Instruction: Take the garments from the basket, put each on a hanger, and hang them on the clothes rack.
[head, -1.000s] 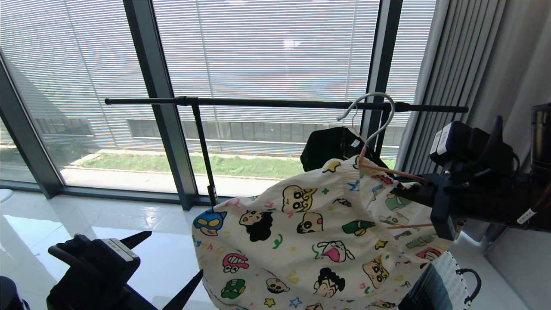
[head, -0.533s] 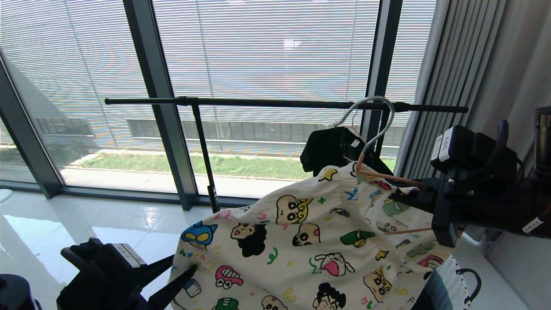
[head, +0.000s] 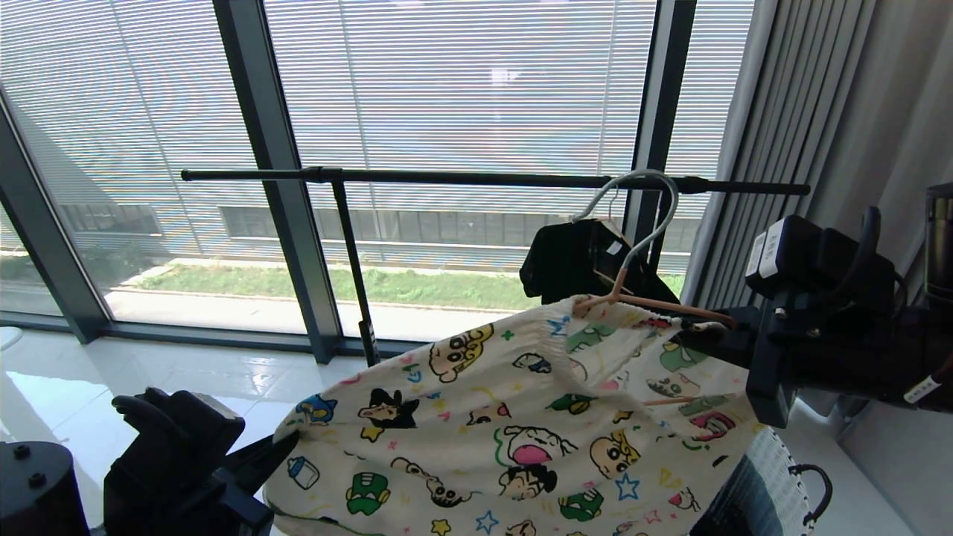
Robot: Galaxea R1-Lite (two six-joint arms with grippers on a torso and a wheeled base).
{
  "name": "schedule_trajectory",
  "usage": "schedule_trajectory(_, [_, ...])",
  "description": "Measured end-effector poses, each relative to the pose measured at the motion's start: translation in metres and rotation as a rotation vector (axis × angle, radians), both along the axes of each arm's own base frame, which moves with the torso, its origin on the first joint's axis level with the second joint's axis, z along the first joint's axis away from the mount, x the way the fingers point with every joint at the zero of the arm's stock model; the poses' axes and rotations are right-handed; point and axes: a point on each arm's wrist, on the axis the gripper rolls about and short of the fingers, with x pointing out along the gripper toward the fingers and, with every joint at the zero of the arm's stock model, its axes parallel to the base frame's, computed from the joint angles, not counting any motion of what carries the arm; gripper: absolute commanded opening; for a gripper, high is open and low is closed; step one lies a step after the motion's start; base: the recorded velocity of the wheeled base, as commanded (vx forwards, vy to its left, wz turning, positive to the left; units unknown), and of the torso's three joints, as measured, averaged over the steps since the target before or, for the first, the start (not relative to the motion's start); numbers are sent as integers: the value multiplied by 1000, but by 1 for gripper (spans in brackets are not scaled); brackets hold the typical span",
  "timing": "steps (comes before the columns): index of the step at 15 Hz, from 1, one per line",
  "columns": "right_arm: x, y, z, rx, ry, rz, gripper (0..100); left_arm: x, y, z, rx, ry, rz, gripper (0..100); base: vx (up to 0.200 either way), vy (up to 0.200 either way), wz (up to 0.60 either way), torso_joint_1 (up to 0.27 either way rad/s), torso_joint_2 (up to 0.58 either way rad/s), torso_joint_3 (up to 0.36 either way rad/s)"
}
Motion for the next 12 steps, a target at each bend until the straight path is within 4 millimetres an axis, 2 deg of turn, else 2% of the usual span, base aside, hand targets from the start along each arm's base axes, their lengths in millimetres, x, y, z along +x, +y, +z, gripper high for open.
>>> schedule_trajectory(4, [1, -1, 1, 11, 8, -22, 0, 9, 19, -8, 27, 47, 148, 0, 0, 0, 0, 0, 0, 0])
schedule_trajectory(8, [1, -1, 1, 21, 21, -28, 0, 7, 22, -13, 70, 60, 151, 0, 0, 0, 0, 0, 0, 0])
schedule_trajectory(9, [0, 0, 1, 21, 22, -28, 0, 6, 22, -13, 75, 54, 148, 100, 0, 0, 0, 0, 0, 0])
schedule_trajectory(12, [0, -1, 0, 19, 24, -30, 0, 5, 22, -11, 65, 41, 147, 100, 0, 0, 0, 0, 0, 0])
